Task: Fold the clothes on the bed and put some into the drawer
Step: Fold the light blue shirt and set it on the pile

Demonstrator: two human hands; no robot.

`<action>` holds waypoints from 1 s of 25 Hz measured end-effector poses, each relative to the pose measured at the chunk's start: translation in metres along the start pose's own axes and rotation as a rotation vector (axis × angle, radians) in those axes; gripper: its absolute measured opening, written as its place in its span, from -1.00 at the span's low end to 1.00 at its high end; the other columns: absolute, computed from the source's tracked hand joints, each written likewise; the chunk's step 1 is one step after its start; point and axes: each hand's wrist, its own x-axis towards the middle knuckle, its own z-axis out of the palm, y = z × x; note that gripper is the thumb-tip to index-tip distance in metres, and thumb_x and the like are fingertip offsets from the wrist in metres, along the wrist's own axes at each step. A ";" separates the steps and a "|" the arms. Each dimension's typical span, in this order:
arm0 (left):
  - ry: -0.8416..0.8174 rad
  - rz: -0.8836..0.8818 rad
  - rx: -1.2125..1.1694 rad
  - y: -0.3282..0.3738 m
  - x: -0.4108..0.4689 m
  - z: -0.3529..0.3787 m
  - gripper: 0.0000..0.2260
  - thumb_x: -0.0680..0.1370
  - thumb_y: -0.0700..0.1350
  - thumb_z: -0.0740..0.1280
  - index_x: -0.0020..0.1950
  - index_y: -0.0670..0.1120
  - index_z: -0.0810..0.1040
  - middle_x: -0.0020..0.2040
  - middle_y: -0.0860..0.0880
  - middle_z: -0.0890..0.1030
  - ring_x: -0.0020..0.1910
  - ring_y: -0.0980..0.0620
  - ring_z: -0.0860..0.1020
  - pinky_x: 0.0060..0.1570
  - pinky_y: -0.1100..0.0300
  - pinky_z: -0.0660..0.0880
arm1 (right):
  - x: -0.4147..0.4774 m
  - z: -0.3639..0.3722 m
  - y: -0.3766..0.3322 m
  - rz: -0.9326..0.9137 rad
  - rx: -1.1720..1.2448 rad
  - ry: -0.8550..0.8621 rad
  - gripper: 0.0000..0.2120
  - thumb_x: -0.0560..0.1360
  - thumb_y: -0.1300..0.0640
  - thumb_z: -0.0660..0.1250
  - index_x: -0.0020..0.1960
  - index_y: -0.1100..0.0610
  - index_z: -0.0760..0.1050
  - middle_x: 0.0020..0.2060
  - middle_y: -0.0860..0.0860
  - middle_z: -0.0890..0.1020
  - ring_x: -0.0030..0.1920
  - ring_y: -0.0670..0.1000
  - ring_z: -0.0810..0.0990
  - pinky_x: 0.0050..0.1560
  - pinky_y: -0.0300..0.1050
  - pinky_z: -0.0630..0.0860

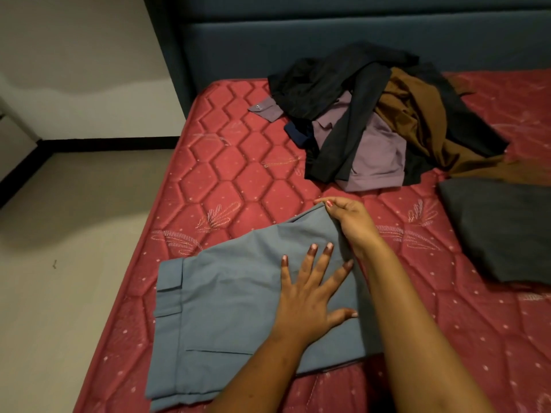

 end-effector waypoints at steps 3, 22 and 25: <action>-0.003 0.013 0.006 0.001 0.000 0.000 -0.24 0.43 0.49 0.04 0.55 0.20 0.04 0.59 -0.02 0.02 0.56 -0.08 0.03 0.36 -0.39 -0.06 | 0.000 0.007 0.006 -0.022 0.032 0.128 -0.77 0.62 0.31 0.14 0.10 0.29 0.57 -0.17 0.05 0.64 -0.25 -0.17 0.61 -0.17 -0.35 0.50; -0.356 -0.281 -0.125 -0.026 -0.086 -0.038 -0.20 0.37 0.45 -0.45 0.56 0.20 -0.11 0.59 0.05 -0.10 0.56 0.03 -0.16 0.45 -0.10 -0.26 | -0.113 -0.009 0.046 0.386 -0.314 0.110 -0.62 0.38 0.21 0.52 0.16 0.22 0.54 -0.03 0.11 0.64 -0.17 0.09 0.62 -0.20 -0.07 0.58; -0.432 -0.367 -0.121 -0.035 -0.119 -0.058 -0.42 0.57 0.34 -0.15 0.56 0.20 -0.13 0.59 0.05 -0.14 0.56 0.01 -0.18 0.45 -0.14 -0.24 | -0.136 0.001 0.029 0.430 -0.125 0.156 -0.70 0.48 0.36 0.36 0.21 0.29 0.46 -0.02 0.21 0.60 -0.22 0.13 0.59 -0.30 -0.07 0.57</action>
